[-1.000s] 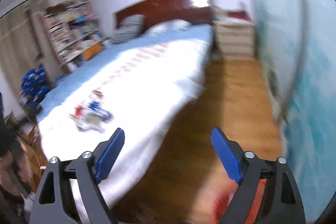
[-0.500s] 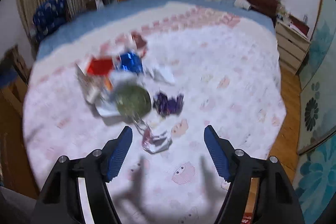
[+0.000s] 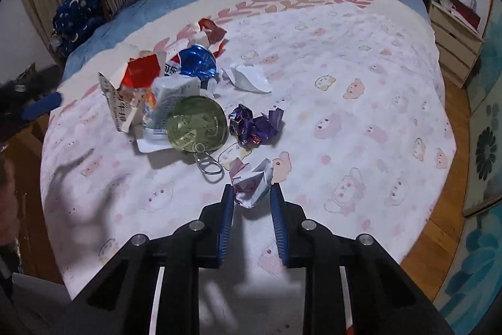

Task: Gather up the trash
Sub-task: 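Grasp the crumpled white wrapper with the right tool while the left grasps the red-and-white carton, then carry both items over the red basket and open both tools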

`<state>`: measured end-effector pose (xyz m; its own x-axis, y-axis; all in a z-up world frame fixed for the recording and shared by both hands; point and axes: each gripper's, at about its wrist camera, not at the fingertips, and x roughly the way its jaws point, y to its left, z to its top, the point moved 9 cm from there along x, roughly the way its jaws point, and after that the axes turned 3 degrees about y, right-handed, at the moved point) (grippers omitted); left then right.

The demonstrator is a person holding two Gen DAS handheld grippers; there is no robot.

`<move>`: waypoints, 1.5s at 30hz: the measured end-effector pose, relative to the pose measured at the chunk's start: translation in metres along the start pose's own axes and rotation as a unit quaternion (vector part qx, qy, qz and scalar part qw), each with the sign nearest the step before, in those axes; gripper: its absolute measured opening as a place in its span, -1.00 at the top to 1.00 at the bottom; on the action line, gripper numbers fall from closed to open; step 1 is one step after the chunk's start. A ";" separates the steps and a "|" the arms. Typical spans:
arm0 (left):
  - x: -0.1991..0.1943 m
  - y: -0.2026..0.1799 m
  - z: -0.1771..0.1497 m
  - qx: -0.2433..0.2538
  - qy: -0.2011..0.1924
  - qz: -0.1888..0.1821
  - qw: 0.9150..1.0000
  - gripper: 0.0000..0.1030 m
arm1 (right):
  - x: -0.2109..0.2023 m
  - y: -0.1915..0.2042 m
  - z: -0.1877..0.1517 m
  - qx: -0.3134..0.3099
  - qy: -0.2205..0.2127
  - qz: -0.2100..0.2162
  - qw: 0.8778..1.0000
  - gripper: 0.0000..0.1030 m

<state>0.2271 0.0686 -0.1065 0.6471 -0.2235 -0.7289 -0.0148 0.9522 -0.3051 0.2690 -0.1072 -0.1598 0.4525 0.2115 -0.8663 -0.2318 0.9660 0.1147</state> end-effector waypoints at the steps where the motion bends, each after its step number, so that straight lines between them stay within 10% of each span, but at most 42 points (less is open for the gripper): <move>1: 0.006 -0.002 -0.001 0.006 0.005 0.003 1.000 -0.76 | 0.000 -0.002 0.003 0.001 -0.001 0.000 1.000 0.52; 8: 0.052 -0.002 0.001 0.044 0.018 0.076 0.996 -0.72 | -0.014 -0.012 -0.003 0.004 -0.009 0.013 1.000 0.52; 9: 0.052 0.002 0.004 0.027 0.014 0.068 0.997 -0.61 | -0.015 -0.014 -0.004 0.005 -0.010 0.011 1.000 0.52; 11: 0.057 0.010 0.005 -0.003 0.027 0.066 0.997 0.32 | -0.016 -0.020 -0.007 0.007 -0.008 0.011 1.000 0.52; 13: 0.061 0.012 0.001 -0.012 0.042 0.064 0.997 0.46 | -0.016 -0.023 -0.006 0.010 -0.009 0.010 1.000 0.52; 23: 0.021 -0.003 0.005 -0.035 0.014 0.040 0.998 0.56 | -0.029 -0.024 -0.001 0.022 -0.024 0.027 0.999 0.52; 31: -0.101 -0.045 0.023 0.028 -0.105 0.073 0.991 0.56 | -0.126 -0.013 0.007 0.018 -0.126 0.050 0.991 0.53; 38: -0.183 -0.184 0.027 0.087 -0.156 -0.027 0.984 0.56 | -0.284 -0.115 -0.051 0.051 -0.226 -0.028 0.972 0.52; 45: -0.141 -0.386 -0.049 0.150 -0.069 -0.192 0.967 0.56 | -0.367 -0.275 -0.195 0.162 -0.208 -0.143 0.954 0.52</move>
<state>0.1041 -0.2779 0.0843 0.6564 -0.5630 -0.5021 0.4552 0.8264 -0.3316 -0.0014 -0.4799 0.0313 0.7756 -0.0921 -0.6244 0.2006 0.9740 0.1055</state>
